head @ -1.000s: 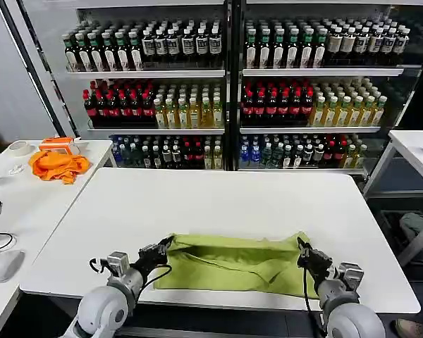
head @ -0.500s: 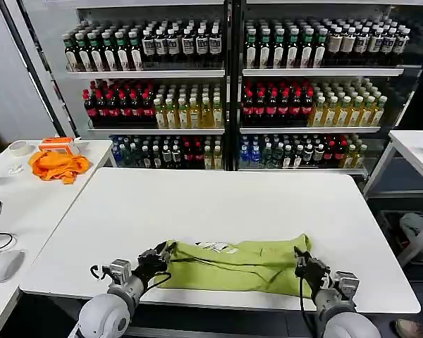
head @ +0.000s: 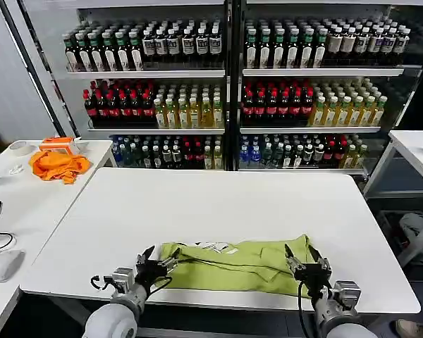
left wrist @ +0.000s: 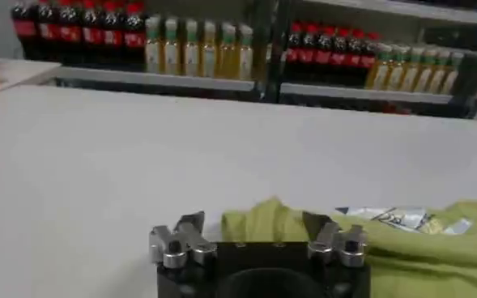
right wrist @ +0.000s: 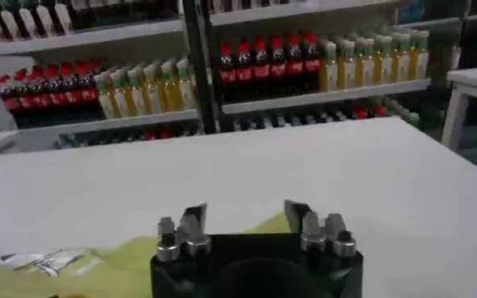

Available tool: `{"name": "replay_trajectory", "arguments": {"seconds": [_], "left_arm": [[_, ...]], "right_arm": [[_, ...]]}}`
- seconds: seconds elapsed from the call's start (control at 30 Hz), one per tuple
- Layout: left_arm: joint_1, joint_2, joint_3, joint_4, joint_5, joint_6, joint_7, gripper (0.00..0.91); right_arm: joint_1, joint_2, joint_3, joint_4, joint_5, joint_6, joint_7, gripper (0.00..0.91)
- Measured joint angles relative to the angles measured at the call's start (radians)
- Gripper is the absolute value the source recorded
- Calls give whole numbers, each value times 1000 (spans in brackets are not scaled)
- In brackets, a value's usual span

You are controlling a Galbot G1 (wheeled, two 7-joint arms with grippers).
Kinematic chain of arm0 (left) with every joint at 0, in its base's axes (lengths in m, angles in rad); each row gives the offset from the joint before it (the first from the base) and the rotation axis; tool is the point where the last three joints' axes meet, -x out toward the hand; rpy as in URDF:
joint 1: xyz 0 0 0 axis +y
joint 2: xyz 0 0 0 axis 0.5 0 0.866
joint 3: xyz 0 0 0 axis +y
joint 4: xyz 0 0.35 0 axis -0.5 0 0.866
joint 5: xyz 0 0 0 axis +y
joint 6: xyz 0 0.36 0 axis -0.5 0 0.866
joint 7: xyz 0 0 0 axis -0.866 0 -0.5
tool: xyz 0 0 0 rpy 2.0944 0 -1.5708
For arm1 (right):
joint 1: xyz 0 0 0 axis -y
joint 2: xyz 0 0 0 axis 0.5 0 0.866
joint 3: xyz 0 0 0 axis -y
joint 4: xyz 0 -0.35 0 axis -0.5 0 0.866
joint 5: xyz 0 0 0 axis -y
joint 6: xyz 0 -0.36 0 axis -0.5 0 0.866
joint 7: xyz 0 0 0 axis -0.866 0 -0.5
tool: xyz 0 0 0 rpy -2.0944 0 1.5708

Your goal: Fold and organize the clothes.

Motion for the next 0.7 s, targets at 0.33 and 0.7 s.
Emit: {"name": "replay_trajectory", "arguments": {"seconds": [0.33, 0.7], "left_arm": [[16, -62, 10, 26, -8, -12, -45, 20], [41, -83, -4, 15, -52, -12, -44, 20]], "right_arm": [[-27, 1, 15, 18, -12, 27, 2, 907], [-33, 15, 15, 26, -17, 44, 7, 907]]}}
